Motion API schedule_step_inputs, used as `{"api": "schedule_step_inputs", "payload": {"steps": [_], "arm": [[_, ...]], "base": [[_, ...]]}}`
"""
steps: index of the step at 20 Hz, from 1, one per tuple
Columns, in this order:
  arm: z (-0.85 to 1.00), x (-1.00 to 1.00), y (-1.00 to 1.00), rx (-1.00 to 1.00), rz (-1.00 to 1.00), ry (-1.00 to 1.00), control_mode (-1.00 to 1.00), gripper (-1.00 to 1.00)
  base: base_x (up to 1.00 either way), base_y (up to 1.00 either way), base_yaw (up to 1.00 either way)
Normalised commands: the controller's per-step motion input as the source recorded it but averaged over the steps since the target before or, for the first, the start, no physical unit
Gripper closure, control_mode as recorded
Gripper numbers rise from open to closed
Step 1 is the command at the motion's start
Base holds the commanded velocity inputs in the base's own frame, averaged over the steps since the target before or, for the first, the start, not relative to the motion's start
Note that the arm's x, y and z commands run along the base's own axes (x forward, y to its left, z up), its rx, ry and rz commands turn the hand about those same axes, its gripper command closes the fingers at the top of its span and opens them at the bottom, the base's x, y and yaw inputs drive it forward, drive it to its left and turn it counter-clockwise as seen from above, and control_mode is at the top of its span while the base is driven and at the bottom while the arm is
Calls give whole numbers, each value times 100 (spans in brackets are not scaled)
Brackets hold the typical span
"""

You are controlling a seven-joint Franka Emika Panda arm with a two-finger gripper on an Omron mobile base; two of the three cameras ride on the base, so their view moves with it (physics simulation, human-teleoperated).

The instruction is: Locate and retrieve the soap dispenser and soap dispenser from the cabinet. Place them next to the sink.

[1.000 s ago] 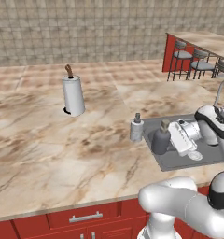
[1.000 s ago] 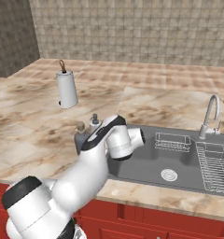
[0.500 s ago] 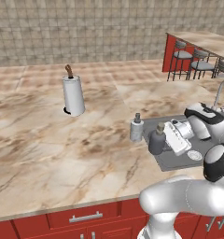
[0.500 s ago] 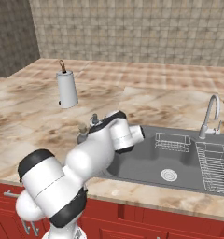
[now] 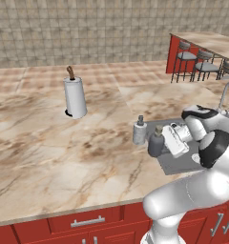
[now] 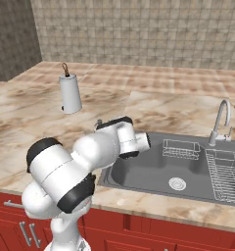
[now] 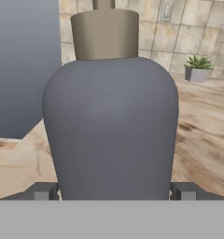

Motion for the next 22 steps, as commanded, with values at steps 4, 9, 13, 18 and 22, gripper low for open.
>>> {"api": "schedule_step_inputs", "payload": {"steps": [4,9,13,18,22], "arm": [[-21,23,12,0,-14,2,-100,100],[-32,22,0,0,-11,2,-100,100],[-32,15,4,0,-6,-2,-100,100],[-22,18,6,1,-2,-3,-100,100],[-25,23,9,0,-1,-3,-100,100]], "base": [[0,0,0],[0,0,0],[0,0,0],[0,0,0],[0,0,0]]}}
